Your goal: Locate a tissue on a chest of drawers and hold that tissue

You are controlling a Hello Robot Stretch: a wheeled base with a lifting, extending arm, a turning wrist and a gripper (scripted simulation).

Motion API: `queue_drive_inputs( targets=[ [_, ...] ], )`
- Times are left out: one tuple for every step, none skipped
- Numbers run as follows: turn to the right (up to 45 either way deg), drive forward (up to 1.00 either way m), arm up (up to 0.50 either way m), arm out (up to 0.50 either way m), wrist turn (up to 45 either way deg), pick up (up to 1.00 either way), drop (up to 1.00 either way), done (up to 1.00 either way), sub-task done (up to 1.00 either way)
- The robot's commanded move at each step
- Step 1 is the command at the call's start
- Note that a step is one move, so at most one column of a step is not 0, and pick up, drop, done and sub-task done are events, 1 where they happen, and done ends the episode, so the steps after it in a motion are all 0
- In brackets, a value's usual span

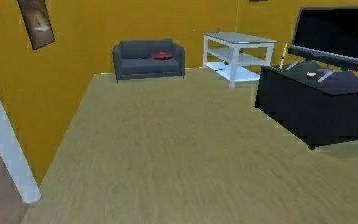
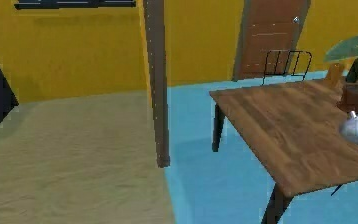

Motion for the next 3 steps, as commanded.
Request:
queue_drive_inputs(
  targets=[
    [-39.0, 0.0, 0.0, 0.0, 0.0, 0.0, 0.0, 0.0, 0.0],
    [-3.0, 0.0, 0.0, 0.0, 0.0, 0.0, 0.0, 0.0, 0.0],
    [0.0, 0.9, 0.0, 0.0, 0.0, 0.0, 0.0, 0.0, 0.0]
  ],
)
